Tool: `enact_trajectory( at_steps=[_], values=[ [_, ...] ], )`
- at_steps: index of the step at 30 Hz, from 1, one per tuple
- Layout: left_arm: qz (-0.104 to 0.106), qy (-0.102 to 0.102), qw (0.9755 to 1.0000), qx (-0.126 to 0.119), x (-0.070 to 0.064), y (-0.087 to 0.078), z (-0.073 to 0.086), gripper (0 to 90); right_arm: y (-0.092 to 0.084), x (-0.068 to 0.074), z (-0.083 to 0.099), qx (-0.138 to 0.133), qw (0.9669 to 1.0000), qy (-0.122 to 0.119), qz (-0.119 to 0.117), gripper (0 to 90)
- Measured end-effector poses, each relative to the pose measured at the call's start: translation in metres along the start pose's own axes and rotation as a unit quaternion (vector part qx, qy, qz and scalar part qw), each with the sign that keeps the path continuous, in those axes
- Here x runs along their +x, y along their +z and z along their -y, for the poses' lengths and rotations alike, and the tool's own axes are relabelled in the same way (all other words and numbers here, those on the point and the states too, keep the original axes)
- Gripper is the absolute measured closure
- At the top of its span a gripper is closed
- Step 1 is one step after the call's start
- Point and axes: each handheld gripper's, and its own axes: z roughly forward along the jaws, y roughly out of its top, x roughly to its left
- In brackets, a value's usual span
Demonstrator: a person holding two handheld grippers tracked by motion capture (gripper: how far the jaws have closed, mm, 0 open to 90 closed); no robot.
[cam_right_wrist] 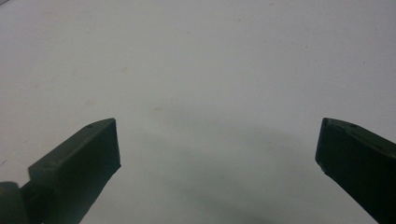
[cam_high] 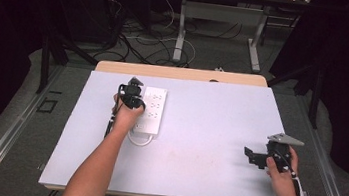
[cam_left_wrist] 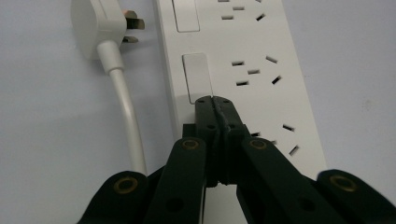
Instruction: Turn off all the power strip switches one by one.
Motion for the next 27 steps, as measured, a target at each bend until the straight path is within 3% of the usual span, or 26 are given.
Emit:
enact_trajectory(
  at_steps=[16, 27],
  values=[
    [-0.003, 0.008, 0.9998, -0.016, -0.004, -0.017, -0.018, 90.0, 0.0, 0.0, 0.0, 0.0, 1.0, 0.001, 0.0, 0.0],
    [-0.014, 0.011, 0.9997, -0.018, -0.006, -0.019, -0.036, 90.0, 0.001, 0.0, 0.0, 0.0, 1.0, 0.001, 0.0, 0.0]
  ],
)
